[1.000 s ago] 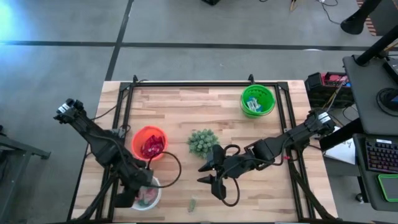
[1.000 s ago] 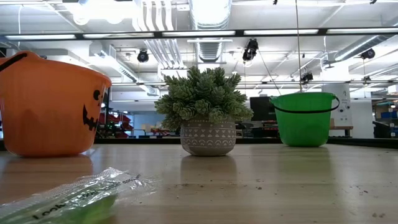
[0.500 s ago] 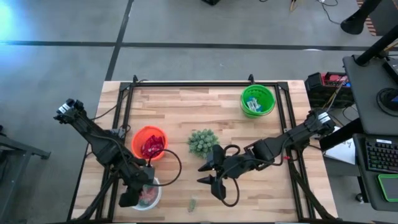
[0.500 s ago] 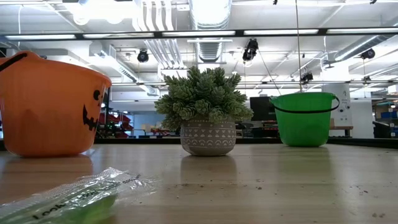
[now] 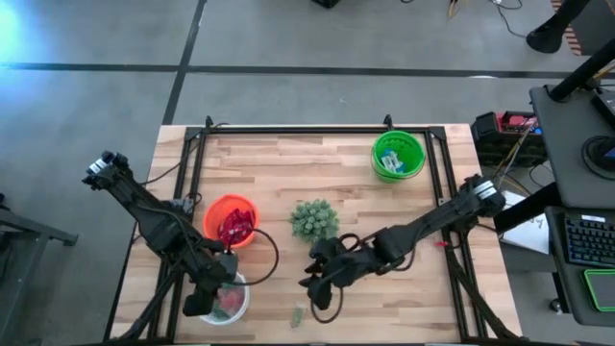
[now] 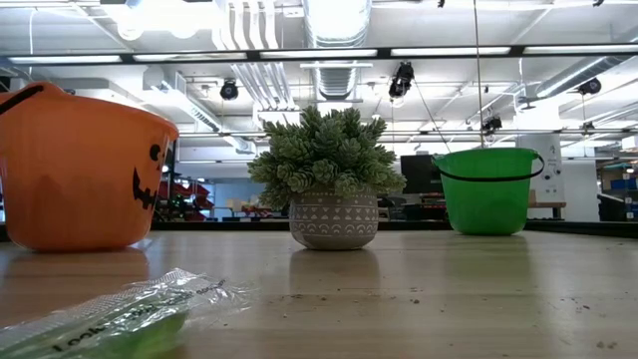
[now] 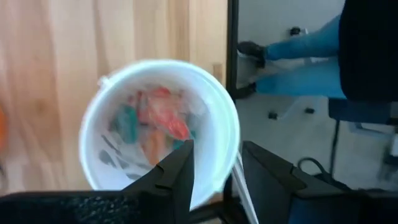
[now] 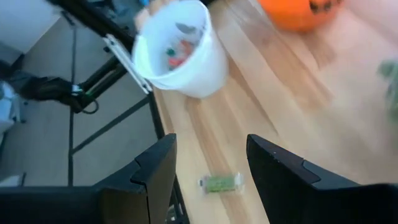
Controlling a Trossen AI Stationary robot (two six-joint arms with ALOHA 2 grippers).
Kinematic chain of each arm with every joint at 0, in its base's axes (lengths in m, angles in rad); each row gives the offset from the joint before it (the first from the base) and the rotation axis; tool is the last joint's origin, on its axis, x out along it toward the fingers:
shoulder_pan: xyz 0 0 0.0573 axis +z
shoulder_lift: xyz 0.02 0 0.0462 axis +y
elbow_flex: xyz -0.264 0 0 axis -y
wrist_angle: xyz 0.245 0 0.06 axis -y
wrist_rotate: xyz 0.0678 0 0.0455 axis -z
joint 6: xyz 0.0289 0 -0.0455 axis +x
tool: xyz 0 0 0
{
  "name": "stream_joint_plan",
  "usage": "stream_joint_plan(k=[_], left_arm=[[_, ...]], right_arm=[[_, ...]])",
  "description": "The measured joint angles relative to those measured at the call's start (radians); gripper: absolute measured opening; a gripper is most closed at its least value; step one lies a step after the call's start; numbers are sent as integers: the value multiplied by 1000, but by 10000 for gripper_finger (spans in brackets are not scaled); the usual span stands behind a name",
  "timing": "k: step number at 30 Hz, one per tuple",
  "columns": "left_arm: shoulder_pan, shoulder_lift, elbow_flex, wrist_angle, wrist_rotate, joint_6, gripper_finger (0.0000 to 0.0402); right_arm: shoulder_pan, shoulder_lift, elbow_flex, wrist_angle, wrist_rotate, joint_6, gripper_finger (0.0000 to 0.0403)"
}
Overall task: Sort candy
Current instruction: Put the green gummy into the white bucket
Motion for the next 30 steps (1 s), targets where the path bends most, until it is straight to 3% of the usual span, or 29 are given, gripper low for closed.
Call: stream_joint_plan(k=[6, 13, 19, 30], left_arm=[[-1, -52, 0, -17, -65, 40, 114], [-23, -123, 0, -97, -72, 99, 114], [-58, -189, 0, -134, -71, 143, 114], [-86, -326, 0, -223, -71, 197, 114]], right_arm=[[2, 92, 0, 0, -3, 146, 187], [2, 166, 0, 3, -7, 326, 187], [-14, 233, 0, 20, -160, 406, 200], [13, 359, 0, 348, -212, 820, 230]])
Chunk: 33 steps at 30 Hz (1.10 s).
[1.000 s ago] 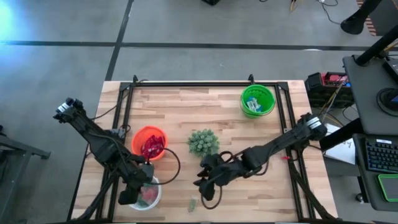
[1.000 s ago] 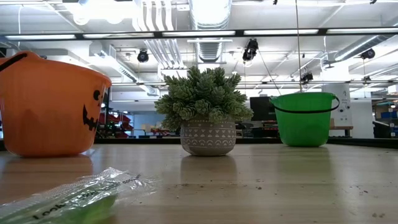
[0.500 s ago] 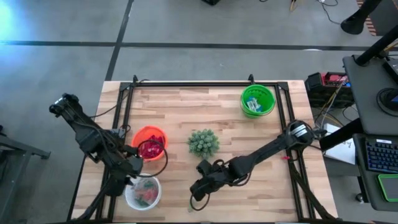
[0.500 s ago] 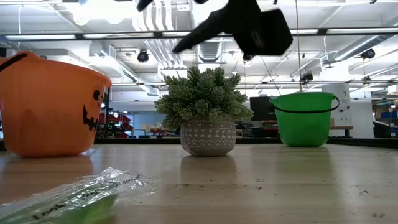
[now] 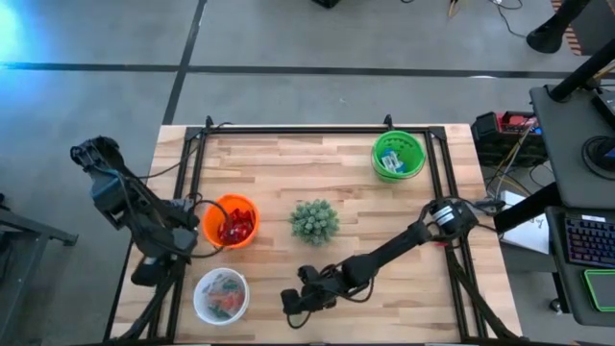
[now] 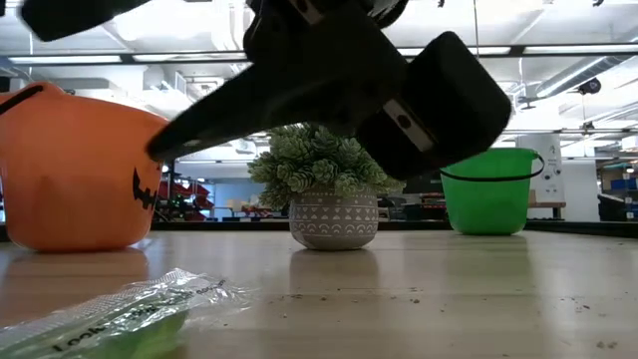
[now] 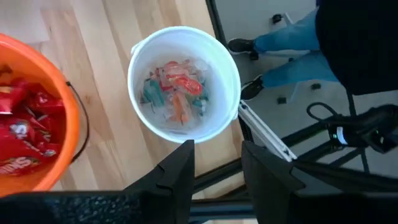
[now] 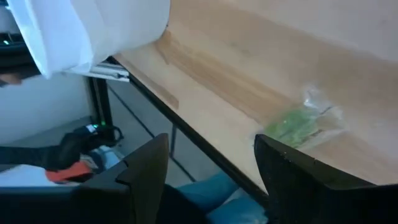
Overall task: Sort candy
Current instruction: Put the green gummy into the white bucket
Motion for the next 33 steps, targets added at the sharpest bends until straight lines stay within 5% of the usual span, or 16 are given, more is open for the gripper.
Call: stream_joint_plan(k=[8, 17, 26, 33], left_arm=[[0, -76, 0, -11, 0, 36, 114], [0, -107, -3, -14, 0, 43, 114], [0, -105, -5, -19, 0, 56, 114], [0, -101, -5, -20, 0, 54, 114]], right_arm=[[14, 39, 85, -48, 1, 53, 231], [17, 52, 285, -569, 30, 45, 231], [22, 123, 393, -577, 40, 8, 231], [30, 194, 395, -580, -69, 65, 231]])
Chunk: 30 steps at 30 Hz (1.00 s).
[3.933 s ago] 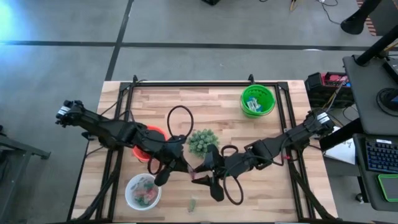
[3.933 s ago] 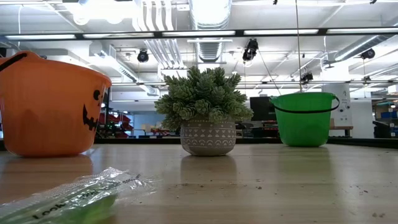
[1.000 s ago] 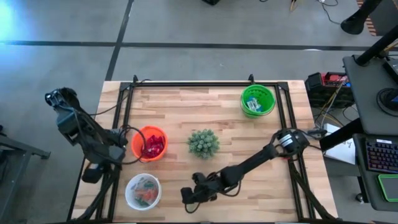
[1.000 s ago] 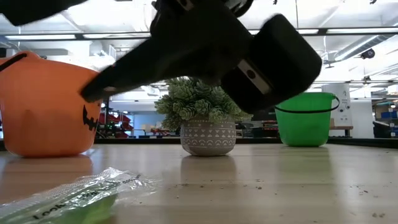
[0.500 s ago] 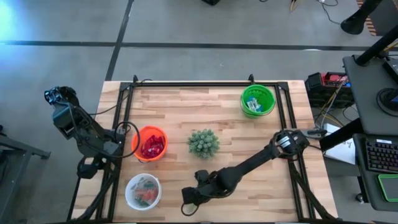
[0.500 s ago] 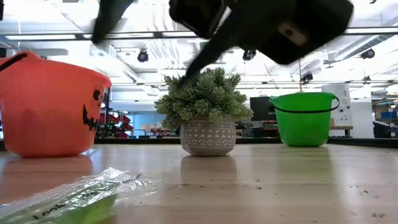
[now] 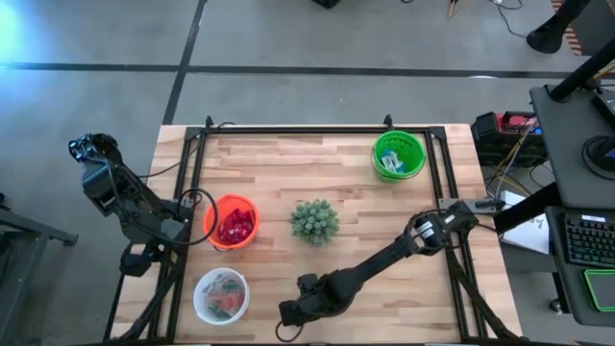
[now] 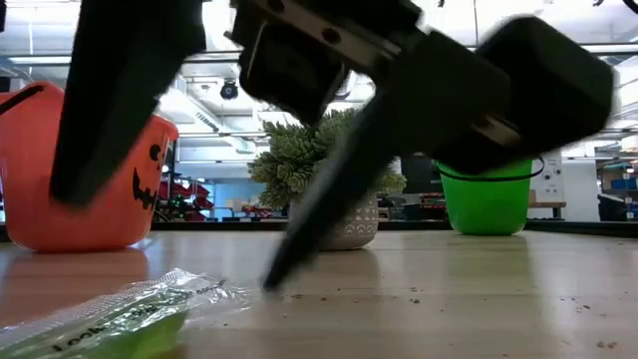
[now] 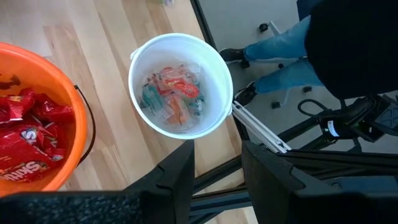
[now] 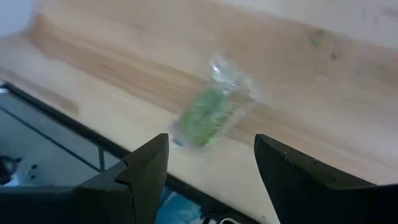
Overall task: Sort candy
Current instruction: Put the green gummy into the white bucket
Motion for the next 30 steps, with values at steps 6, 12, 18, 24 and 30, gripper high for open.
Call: stream_joint_plan(k=[6, 12, 18, 24, 30], left_arm=[[0, 0, 0, 1, 0, -1, 114], [0, 0, 0, 1, 0, 1, 114], [0, 0, 0, 2, 0, 2, 114], [0, 0, 0, 1, 0, 3, 114], [0, 0, 0, 1, 0, 25, 114]], right_arm=[[6, 27, 17, 5, 9, 24, 223], [3, 34, 16, 8, 18, 24, 215], [-3, 56, 16, 31, 14, 39, 214], [-16, 77, 16, 73, 3, 46, 214], [-27, 84, 18, 50, -2, 58, 195]])
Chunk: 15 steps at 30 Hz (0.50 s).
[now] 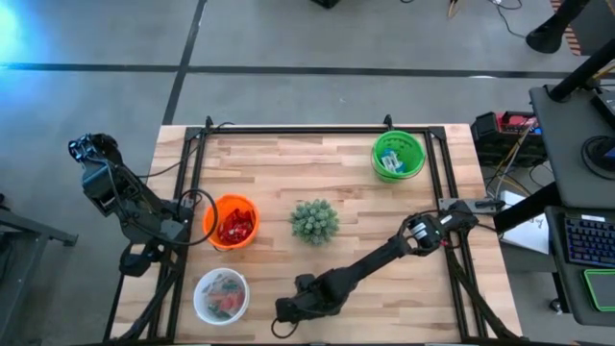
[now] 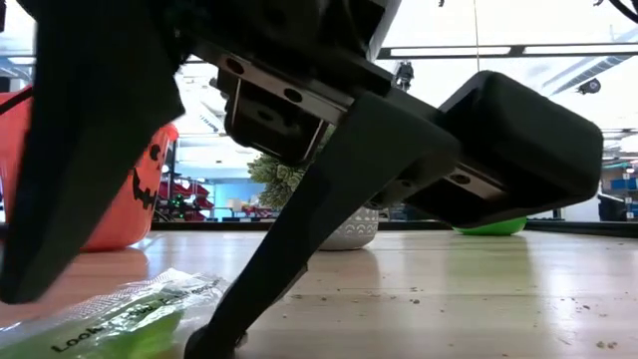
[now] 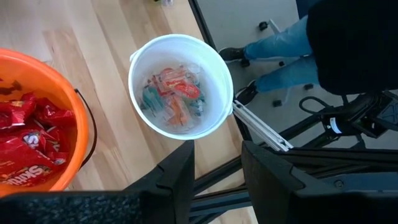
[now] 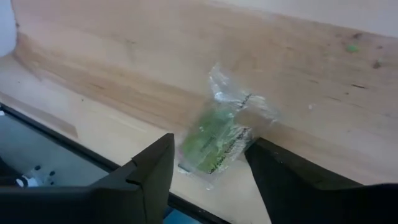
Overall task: Sort candy
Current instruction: Put the green gummy into the white bucket
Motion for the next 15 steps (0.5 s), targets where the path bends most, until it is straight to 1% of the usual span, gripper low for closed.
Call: stream_joint_plan(k=[4, 12, 15], left_arm=[[0, 0, 0, 0, 0, 5, 114], [0, 0, 0, 0, 0, 5, 114], [0, 0, 0, 0, 0, 5, 114]], right_arm=[[-2, 1, -1, -50, 3, 13, 151], [-3, 0, -31, -68, 26, 3, 28], [-4, -1, -20, -79, 33, -32, 15]])
